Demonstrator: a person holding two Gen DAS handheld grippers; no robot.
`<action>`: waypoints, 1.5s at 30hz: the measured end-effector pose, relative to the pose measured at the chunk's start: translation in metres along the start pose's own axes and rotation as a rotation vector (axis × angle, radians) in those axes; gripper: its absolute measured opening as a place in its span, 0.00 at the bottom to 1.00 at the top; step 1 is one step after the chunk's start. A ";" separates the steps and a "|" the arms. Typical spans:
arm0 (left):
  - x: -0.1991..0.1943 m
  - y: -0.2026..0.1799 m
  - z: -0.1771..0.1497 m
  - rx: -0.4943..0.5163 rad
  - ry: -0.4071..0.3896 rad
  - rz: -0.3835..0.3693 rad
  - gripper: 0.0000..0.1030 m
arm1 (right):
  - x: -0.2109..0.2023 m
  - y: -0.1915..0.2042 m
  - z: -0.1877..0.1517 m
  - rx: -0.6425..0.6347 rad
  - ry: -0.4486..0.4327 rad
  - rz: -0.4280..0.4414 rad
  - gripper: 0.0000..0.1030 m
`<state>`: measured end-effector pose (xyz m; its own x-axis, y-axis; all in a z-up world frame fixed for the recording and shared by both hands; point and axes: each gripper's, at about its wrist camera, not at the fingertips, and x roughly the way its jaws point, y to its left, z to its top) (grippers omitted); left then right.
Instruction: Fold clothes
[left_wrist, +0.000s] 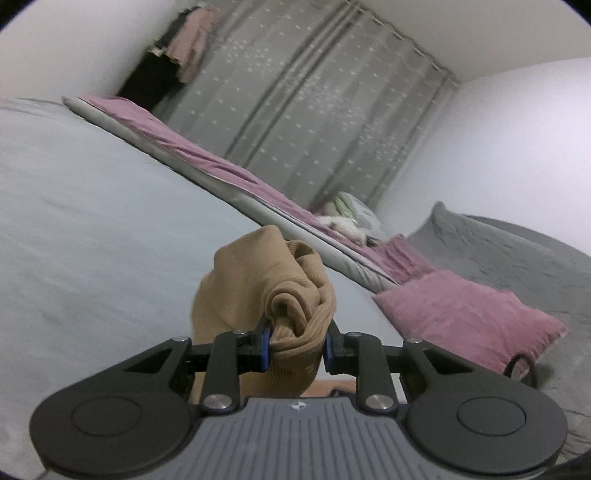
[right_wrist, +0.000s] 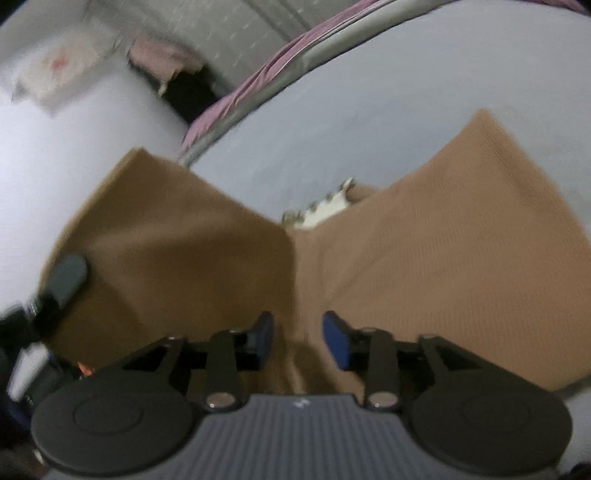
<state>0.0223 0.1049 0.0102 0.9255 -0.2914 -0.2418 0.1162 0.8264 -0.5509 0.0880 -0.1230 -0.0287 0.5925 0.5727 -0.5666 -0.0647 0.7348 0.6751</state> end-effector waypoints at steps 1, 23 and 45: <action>0.003 -0.004 -0.002 0.004 0.008 -0.009 0.23 | -0.004 -0.004 0.004 0.024 -0.008 0.013 0.40; 0.050 -0.074 -0.073 0.287 0.265 -0.082 0.29 | -0.049 -0.106 0.055 0.409 -0.117 0.177 0.57; 0.004 -0.055 -0.025 0.226 0.415 -0.430 0.54 | -0.027 -0.092 0.059 0.298 -0.036 0.131 0.53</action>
<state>0.0109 0.0465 0.0197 0.5677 -0.7446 -0.3512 0.5612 0.6621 -0.4966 0.1253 -0.2275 -0.0474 0.6230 0.6383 -0.4522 0.0924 0.5140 0.8528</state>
